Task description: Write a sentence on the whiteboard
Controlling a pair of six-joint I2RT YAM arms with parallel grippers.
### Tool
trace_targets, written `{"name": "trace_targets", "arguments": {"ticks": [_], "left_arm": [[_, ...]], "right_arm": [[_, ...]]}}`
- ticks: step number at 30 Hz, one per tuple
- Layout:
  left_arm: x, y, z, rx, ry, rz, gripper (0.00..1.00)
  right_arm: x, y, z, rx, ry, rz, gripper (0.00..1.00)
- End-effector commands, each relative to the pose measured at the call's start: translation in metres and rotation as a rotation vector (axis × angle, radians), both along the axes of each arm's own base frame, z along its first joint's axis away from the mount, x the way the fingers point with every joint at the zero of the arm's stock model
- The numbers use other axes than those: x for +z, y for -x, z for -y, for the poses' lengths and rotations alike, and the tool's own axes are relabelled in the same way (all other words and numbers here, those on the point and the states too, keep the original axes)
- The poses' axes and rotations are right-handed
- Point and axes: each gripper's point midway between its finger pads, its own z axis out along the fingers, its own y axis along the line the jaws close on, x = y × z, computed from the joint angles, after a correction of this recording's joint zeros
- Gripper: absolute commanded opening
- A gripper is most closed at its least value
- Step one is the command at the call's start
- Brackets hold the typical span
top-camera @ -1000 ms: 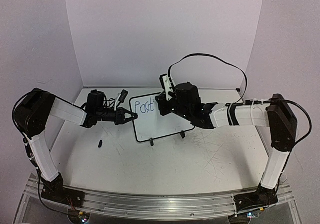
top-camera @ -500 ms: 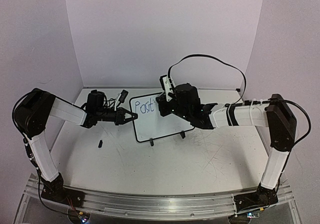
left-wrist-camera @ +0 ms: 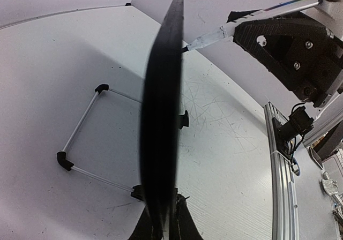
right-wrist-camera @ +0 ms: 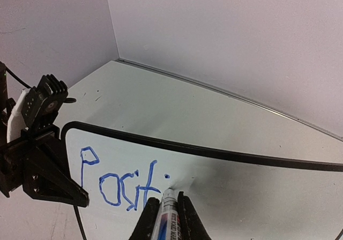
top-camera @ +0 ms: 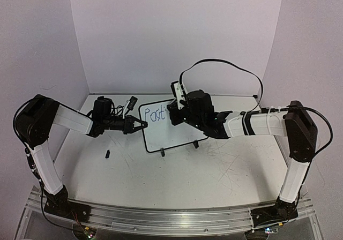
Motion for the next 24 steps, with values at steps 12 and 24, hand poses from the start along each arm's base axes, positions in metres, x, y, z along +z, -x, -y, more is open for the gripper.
{"name": "trace_targets", "arguments": {"ticks": [12,24], "left_arm": [[0.010,-0.020,-0.007,0.081,-0.037,0.069,0.00],[0.010,-0.020,-0.007,0.082,-0.039,0.067,0.00]], "right_arm": [[-0.025,0.001,0.009,-0.026,0.030,-0.046,0.00],[-0.041,0.006,0.012,-0.029,0.042,-0.078,0.00]]}}
